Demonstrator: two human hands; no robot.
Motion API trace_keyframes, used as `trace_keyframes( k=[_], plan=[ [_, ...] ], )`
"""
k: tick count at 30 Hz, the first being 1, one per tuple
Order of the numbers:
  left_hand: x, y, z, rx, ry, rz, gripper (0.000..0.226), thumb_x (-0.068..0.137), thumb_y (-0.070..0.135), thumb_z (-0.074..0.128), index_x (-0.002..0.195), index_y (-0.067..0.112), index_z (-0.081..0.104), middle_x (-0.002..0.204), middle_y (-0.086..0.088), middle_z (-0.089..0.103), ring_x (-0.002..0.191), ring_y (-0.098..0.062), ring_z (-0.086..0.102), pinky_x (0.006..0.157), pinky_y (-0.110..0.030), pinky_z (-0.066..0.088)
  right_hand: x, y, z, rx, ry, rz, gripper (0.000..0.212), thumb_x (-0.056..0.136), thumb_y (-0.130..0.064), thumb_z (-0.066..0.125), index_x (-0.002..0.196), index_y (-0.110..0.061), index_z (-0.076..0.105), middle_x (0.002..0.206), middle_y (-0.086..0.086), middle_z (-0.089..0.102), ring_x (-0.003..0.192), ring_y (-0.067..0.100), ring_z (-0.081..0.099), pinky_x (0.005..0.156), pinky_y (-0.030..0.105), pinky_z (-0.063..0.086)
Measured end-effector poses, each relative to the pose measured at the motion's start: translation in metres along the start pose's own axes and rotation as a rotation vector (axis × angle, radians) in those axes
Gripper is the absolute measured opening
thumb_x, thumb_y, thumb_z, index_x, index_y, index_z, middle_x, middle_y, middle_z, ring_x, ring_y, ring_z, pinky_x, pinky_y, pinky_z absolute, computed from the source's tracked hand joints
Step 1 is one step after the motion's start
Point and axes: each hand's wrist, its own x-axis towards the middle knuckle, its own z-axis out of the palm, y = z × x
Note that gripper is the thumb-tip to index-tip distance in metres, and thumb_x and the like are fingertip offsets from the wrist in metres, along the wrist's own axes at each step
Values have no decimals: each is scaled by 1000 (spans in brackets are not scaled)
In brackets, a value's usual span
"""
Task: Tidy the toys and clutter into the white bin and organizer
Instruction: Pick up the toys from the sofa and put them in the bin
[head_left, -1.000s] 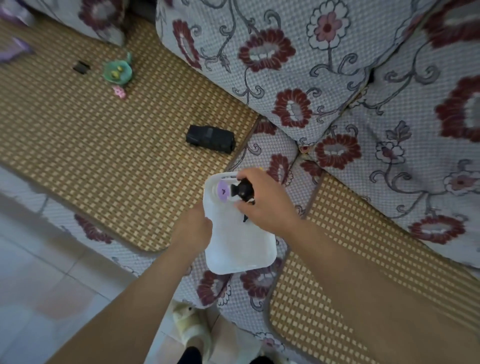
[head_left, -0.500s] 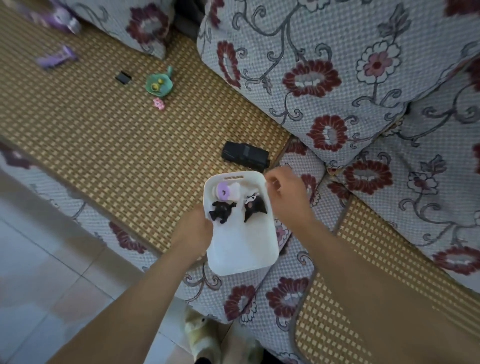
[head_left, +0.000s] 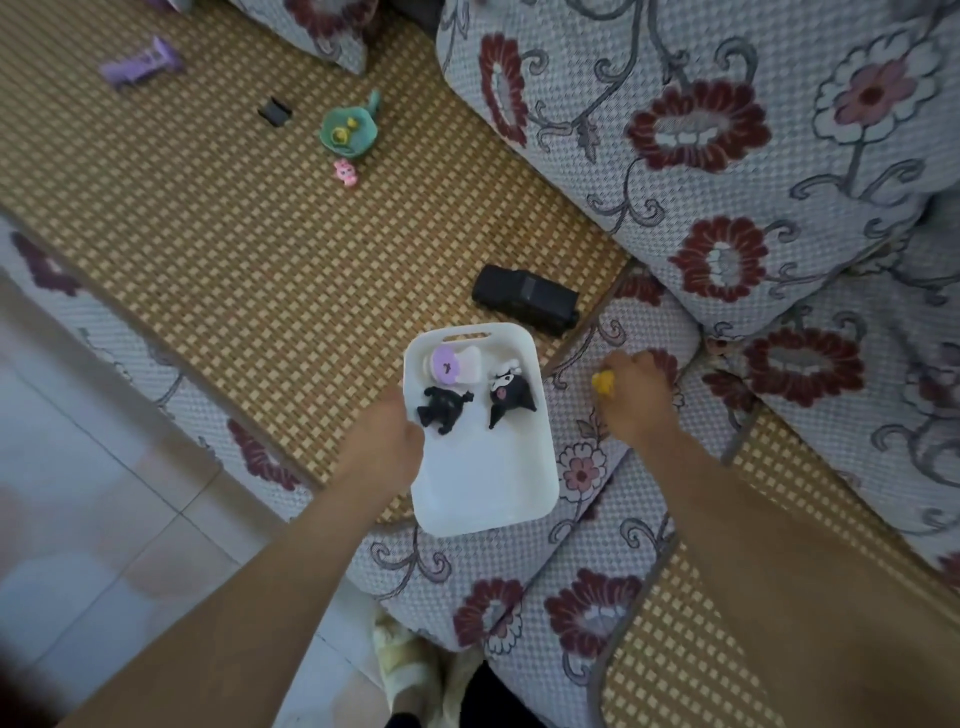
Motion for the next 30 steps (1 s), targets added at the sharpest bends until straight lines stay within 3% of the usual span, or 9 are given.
trace_keyframes(
  k=[3,5,8,11,13,16,21,27,30],
  plan=[
    [-2,6,4,-12,-13,-29,17,88,2,38,101,4,50,72,-9,52,64,-28,49,50,-30,31,-4,-17,-24,287,106,-53,44,84,-19,69,122,-11,49,114,10,53,96,26,54,77,34,46],
    [-5,13,4,-38,-6,-50,17,88,3,38,100,4,50,74,-10,54,65,-28,51,51,-30,33,-18,-41,-48,423,132,-245,46,80,-20,73,119,-14,49,112,1,49,96,17,51,78,28,43],
    [-9,26,2,-43,19,-48,15,86,4,39,95,5,51,73,-7,51,68,-30,52,56,-31,36,-37,-78,-71,288,69,-574,44,79,-22,74,116,-15,51,119,2,42,96,16,51,72,26,43],
    [-13,41,-4,-62,34,-47,14,86,6,40,91,6,53,72,-6,50,72,-33,55,58,-30,35,-34,-96,-71,12,39,-692,43,83,-31,69,118,-14,51,118,7,46,99,25,54,66,31,39],
    [-16,46,-8,-91,34,-34,10,88,6,40,89,7,50,69,-5,48,68,-30,51,55,-30,32,-27,-100,-69,-91,50,-696,45,82,-36,68,118,-14,52,116,7,50,101,28,53,69,30,36],
    [-17,41,-15,-97,51,-28,10,89,4,39,85,9,47,63,-3,45,62,-28,46,47,-30,26,-16,-103,-72,-2,90,-707,40,85,-39,64,113,-11,55,109,9,55,97,28,53,72,33,39],
    [-19,25,-18,-102,90,-116,15,87,1,38,77,11,42,60,-1,42,53,-19,41,45,-28,25,18,-99,-76,33,193,-569,20,95,-17,50,111,-8,55,109,11,56,100,27,53,80,37,45],
    [-18,2,-17,-135,141,-176,19,85,-1,39,73,12,43,60,-5,45,53,-20,42,46,-28,27,62,-97,-47,-258,-110,-358,62,89,-29,62,140,-10,31,135,16,45,123,36,46,99,46,41],
    [-18,-5,-15,-135,150,-205,18,84,1,39,71,13,40,58,-3,43,51,-18,40,45,-28,25,69,-94,-38,-302,-89,-349,58,90,-25,61,139,-9,34,129,18,52,115,37,54,94,43,45]
  ],
)
